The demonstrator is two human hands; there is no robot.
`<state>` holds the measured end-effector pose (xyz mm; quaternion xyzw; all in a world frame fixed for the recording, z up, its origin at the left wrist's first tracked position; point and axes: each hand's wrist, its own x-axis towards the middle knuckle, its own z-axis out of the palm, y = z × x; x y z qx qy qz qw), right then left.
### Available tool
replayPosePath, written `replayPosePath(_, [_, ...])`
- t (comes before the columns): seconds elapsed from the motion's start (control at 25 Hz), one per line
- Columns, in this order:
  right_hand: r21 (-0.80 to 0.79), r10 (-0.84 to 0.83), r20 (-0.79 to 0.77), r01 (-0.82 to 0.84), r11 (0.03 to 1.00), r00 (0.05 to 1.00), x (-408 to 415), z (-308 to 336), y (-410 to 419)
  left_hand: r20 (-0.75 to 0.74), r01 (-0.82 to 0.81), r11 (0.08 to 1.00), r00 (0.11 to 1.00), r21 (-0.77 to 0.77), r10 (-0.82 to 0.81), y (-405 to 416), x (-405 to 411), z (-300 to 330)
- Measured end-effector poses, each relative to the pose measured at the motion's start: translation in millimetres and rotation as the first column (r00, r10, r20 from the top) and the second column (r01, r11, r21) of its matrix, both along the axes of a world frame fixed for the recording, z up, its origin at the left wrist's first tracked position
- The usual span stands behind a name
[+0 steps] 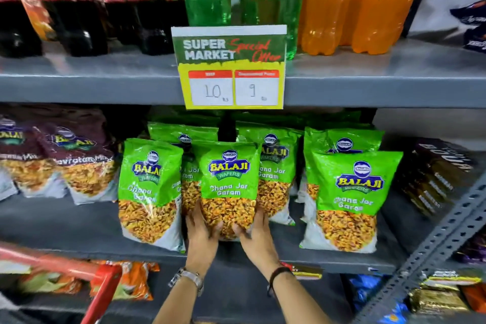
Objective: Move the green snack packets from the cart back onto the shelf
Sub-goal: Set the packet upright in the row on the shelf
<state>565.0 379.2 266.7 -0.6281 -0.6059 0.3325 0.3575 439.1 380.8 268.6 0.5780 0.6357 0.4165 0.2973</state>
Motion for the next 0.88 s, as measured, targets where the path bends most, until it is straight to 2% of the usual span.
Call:
replayPosePath(0.16, [0.063, -0.057, 0.024, 0.055, 0.996, 0.998, 0, 0, -4, -0.024, -0.023, 0.998, 0.999, 0.054, 0.024, 2, 4, -4])
replayPosePath(0.36, [0.147, -0.078, 0.021, 0.074, 0.986, 0.997, 28, 6, -25, 0.055, 0.010, 0.992, 0.998, 0.124, -0.017, -14, 34, -3])
replayPosePath(0.6, [0.176, -0.114, -0.001, 0.112, 0.978, 0.994, 50, 3, -25, 0.043, -0.028, 0.988, 0.999, 0.151, 0.022, -18, 60, 3])
replayPosePath(0.88, [0.045, -0.122, -0.055, 0.124, 0.991, 0.991, 55, -10, -16, 0.033, 0.063, 0.993, 0.997, 0.096, -0.066, -9, 58, -9])
